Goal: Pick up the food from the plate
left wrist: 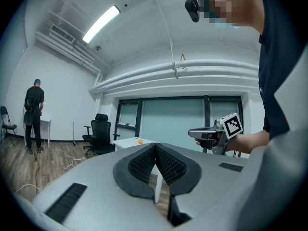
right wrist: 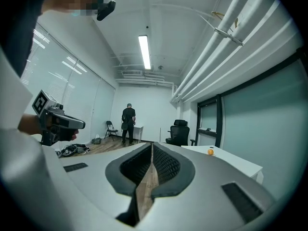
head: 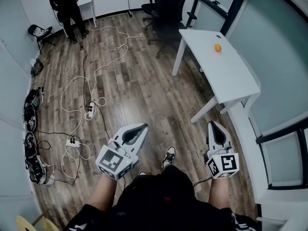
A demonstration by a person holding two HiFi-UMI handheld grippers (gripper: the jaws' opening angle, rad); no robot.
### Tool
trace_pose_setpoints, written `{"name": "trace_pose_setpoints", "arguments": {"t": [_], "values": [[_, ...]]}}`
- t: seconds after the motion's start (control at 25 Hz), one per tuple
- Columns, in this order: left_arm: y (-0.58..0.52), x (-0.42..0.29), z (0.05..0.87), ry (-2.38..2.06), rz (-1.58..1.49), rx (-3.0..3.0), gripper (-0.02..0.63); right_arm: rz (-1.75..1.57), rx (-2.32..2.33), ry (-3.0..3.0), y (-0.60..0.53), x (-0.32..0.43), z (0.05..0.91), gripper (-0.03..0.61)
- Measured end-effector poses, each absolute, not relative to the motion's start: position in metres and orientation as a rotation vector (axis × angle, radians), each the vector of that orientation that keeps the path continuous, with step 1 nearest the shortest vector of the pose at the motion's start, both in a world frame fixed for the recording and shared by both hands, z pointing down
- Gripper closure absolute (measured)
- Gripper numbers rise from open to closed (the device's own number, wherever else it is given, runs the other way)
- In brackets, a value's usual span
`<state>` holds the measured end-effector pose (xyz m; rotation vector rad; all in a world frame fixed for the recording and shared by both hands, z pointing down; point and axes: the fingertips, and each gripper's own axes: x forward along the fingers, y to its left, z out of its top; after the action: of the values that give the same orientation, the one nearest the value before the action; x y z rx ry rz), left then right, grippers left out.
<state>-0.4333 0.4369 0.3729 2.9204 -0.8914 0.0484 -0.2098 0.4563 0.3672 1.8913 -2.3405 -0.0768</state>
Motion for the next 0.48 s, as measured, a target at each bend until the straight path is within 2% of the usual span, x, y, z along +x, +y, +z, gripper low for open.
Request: {"name": "trace_pose_setpoints", "arguments": {"t": [0.24,0.48], "values": [[0.361,-0.387,0.365,-0.953,0.110,2.878,0.594,-0.063,1.899,-2.380,0.379,-0.161,0.371,0.549],[0.285,-0.311,0.351,-0.951,0.105,2.895,0.594,-0.041,1.913,-2.392,0.304,-0.086,0.358,0.549]]}}
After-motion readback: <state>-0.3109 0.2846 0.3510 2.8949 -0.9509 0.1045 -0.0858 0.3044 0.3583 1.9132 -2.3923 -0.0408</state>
